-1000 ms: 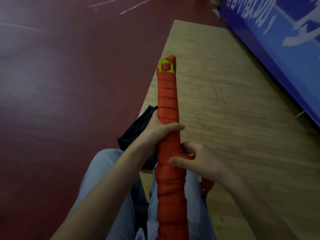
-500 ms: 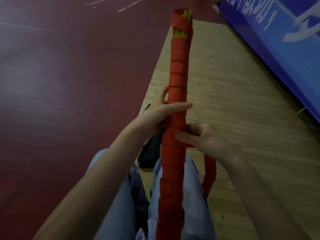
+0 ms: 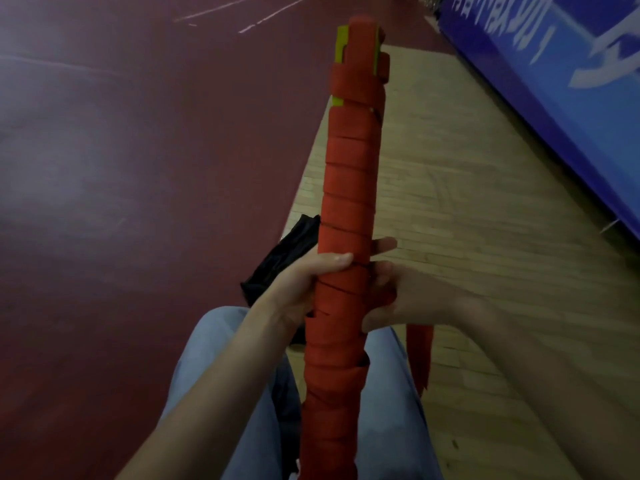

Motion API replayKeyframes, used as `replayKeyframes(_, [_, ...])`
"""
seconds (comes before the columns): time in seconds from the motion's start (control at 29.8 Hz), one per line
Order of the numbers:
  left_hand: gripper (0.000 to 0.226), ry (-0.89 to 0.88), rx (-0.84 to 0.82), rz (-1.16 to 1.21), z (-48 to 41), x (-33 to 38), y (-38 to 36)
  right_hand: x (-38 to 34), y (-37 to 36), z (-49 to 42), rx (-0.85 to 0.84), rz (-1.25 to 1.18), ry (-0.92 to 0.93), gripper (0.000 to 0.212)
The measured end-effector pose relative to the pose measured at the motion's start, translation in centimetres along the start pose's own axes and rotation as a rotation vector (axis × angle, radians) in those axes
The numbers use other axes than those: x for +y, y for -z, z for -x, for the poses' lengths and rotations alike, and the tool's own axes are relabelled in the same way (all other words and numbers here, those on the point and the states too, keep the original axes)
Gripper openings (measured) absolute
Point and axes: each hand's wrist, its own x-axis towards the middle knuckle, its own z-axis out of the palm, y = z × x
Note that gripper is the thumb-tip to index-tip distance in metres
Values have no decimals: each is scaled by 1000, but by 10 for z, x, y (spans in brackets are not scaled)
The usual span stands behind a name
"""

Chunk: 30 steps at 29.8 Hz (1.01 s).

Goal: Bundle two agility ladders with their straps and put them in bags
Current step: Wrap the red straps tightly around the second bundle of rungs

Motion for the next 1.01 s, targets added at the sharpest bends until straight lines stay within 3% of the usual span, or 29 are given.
replayKeyframes(0.07, [52, -35, 6, 2, 0, 0, -1, 8, -11, -2, -50, -217, 23, 27])
replayKeyframes(0.1, [54, -61, 50, -16, 1, 0, -2, 12, -18, -2, -45, -291, 16, 21])
replayKeyframes(0.24, [52, -150, 410, -309, 6, 6, -4, 21, -32, -6, -3, -514, -32, 18])
replayKeyframes(0.3, [62, -189, 554, -449, 9, 11, -6, 17, -34, -10, 17, -545, -26, 4])
replayKeyframes(0.44, [89, -363, 811, -663, 14, 11, -3, 2, -50, -18, 110, -532, -46, 3])
replayKeyframes(0.54, [95, -348, 930, -679, 23, 13, 10, -7, -64, -26, 179, -424, 48, 27])
replayKeyframes(0.67, [84, -223, 759, -403, 38, 25, 20, -13, -52, -24, 113, -264, 154, 13])
replayKeyframes(0.77, [73, -176, 470, -180, 40, 25, 21, -12, -38, -28, 107, -129, 213, 26])
replayKeyframes(0.84, [79, -172, 234, 15, 37, 19, 23, -9, -38, -35, 31, -219, 186, 32])
replayKeyframes(0.94, [58, -150, -97, 368, 27, 14, 27, -3, -47, -39, -143, -439, 111, 56])
replayKeyframes(1.01, [60, -119, -49, 379, 22, 12, 22, 7, -56, -40, -162, -542, 82, 59])
